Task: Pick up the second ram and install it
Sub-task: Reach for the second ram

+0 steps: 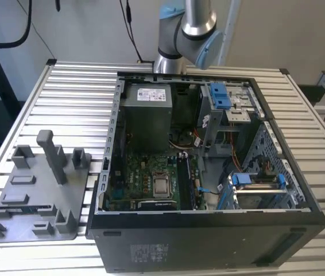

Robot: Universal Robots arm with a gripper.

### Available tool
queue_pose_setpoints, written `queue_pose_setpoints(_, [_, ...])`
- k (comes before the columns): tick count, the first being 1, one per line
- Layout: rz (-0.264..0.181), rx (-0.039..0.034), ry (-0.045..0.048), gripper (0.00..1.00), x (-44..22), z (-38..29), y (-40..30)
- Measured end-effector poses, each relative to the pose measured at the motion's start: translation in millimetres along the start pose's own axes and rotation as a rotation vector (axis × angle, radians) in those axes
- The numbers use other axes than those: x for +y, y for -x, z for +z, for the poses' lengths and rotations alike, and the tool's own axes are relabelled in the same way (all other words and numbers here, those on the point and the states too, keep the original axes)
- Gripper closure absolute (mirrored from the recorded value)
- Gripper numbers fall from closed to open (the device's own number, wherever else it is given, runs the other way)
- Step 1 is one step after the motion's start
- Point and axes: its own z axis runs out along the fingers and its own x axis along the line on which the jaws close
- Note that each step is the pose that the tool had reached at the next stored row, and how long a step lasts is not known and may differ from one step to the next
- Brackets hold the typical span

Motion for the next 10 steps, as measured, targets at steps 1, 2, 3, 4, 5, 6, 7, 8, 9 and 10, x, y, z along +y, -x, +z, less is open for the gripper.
queue_pose_setpoints(1, [-0.002, 0.0001, 0.0000, 0.89, -1.0, 0.1, 0.3])
queue_pose_setpoints(2, [-0.005, 0.0002, 0.0000, 0.89, -1.4, 0.0, 0.6])
queue_pose_setpoints(3, [-0.010, 0.0004, 0.0003, 0.89, -1.4, 0.1, 0.7])
queue_pose_setpoints(4, [-0.018, 0.0004, 0.0004, 0.89, -1.4, 0.2, 0.7])
queue_pose_setpoints(5, [-0.030, -0.0002, 0.0006, 0.89, -1.5, 0.2, 0.7])
queue_pose_setpoints(6, [-0.046, -0.0010, 0.0012, 0.89, -1.5, 0.4, 0.7])
queue_pose_setpoints(7, [-0.064, -0.0011, 0.0014, 0.89, -1.5, 0.4, 0.8])
queue_pose_setpoints(8, [-0.077, -0.0010, 0.0017, 0.89, -1.5, 0.4, 0.8])
queue_pose_setpoints(9, [-0.079, -0.0009, 0.0018, 0.89, -1.5, 0.4, 0.8])
queue_pose_setpoints(10, [-0.080, -0.0008, 0.0017, 0.89, -1.5, 0.4, 0.7])
